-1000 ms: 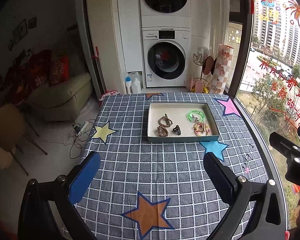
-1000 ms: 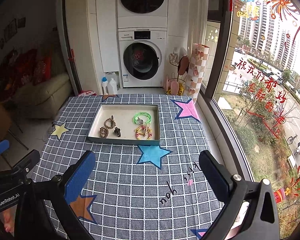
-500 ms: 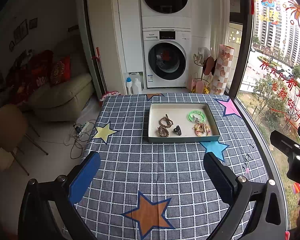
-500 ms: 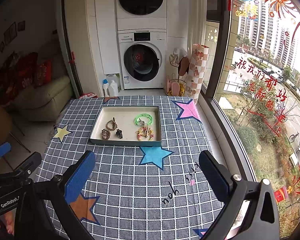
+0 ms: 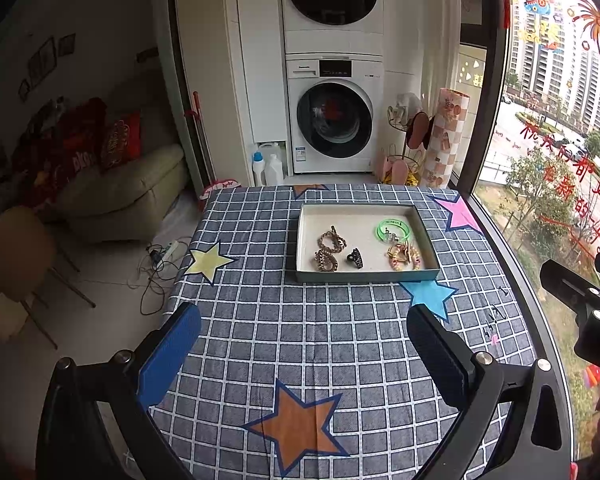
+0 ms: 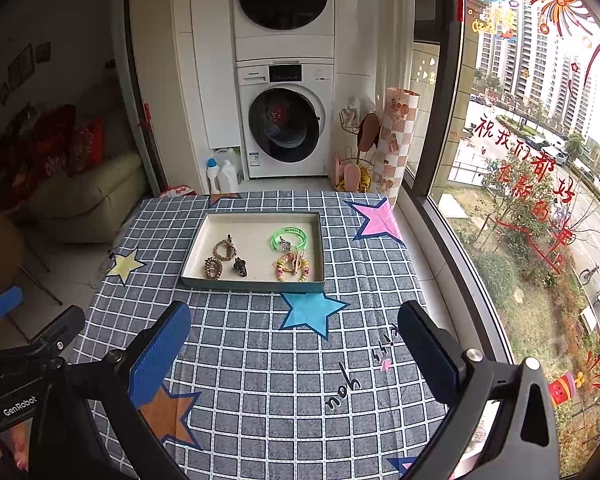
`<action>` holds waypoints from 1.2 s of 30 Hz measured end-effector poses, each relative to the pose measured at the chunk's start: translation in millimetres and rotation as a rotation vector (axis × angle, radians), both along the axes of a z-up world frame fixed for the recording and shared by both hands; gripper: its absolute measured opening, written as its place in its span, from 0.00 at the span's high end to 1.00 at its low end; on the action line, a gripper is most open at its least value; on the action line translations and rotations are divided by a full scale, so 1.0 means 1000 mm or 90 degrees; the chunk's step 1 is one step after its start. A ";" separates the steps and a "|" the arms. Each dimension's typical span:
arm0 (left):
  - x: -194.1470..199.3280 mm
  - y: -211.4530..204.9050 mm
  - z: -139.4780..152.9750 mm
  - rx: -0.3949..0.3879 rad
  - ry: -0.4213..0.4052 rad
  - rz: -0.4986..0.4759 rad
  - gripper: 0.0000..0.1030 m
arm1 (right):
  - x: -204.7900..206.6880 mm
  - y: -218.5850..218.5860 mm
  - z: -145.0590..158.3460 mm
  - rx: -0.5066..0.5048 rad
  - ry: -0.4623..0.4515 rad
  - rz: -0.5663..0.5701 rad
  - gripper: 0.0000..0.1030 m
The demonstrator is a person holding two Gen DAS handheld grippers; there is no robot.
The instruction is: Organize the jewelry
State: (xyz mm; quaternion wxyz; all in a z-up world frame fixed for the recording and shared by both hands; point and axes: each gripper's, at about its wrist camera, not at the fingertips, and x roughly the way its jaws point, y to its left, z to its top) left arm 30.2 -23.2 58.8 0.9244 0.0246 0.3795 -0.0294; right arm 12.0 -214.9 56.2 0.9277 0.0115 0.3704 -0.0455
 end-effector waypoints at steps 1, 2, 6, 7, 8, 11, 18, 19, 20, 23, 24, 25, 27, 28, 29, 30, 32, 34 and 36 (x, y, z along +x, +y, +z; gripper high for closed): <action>0.000 0.000 0.000 0.000 0.000 0.000 0.00 | 0.000 0.000 0.000 0.001 0.001 0.001 0.00; 0.000 0.000 0.000 0.000 0.000 0.000 0.00 | 0.000 0.000 0.000 0.001 0.001 0.001 0.00; 0.000 0.000 0.000 0.000 0.001 0.001 0.00 | 0.000 0.001 -0.002 0.002 0.002 0.003 0.00; 0.000 0.000 -0.001 0.000 0.001 0.001 0.00 | 0.000 0.001 -0.002 0.002 0.002 0.003 0.00; 0.000 0.000 -0.001 0.000 0.001 0.001 0.00 | 0.000 0.001 -0.001 0.002 0.003 0.003 0.00; 0.000 0.000 -0.001 0.001 0.001 0.001 0.00 | 0.000 0.001 -0.002 0.003 0.002 0.003 0.00; -0.001 0.000 -0.002 0.000 0.001 0.000 0.00 | 0.000 0.003 -0.003 0.004 0.003 0.005 0.00; -0.001 0.000 -0.002 0.000 0.001 0.000 0.00 | 0.000 0.003 -0.003 0.004 0.003 0.005 0.00; -0.001 0.000 -0.002 -0.001 0.001 0.000 0.00 | 0.000 0.003 -0.003 0.004 0.003 0.005 0.00; -0.001 0.000 -0.002 -0.001 0.001 0.000 0.00 | 0.000 0.003 -0.003 0.005 0.004 0.004 0.00; -0.001 0.000 -0.002 0.000 0.001 0.000 0.00 | 0.000 0.003 -0.003 0.005 0.004 0.004 0.00; -0.001 0.000 -0.003 0.000 0.001 0.000 0.00 | -0.001 0.003 -0.004 0.005 0.004 0.004 0.00; -0.001 0.000 -0.002 -0.001 0.001 0.000 0.00 | -0.002 0.003 -0.004 0.006 0.005 0.005 0.00; -0.001 0.000 -0.002 0.000 0.002 0.001 0.00 | -0.002 0.004 -0.004 0.006 0.005 0.005 0.00; -0.001 0.000 -0.002 0.000 0.001 0.001 0.00 | -0.002 0.003 -0.004 0.006 0.004 0.004 0.00; -0.002 0.000 -0.002 0.000 0.001 0.001 0.00 | -0.002 0.003 -0.004 0.006 0.004 0.005 0.00; -0.002 0.000 -0.002 0.000 0.001 0.001 0.00 | -0.002 0.004 -0.004 0.005 0.003 0.006 0.00; -0.002 0.000 -0.002 0.001 0.001 0.001 0.00 | -0.002 0.004 -0.004 0.006 0.004 0.006 0.00; -0.002 0.000 -0.002 0.001 0.001 0.001 0.00 | -0.002 0.004 -0.004 0.006 0.004 0.006 0.00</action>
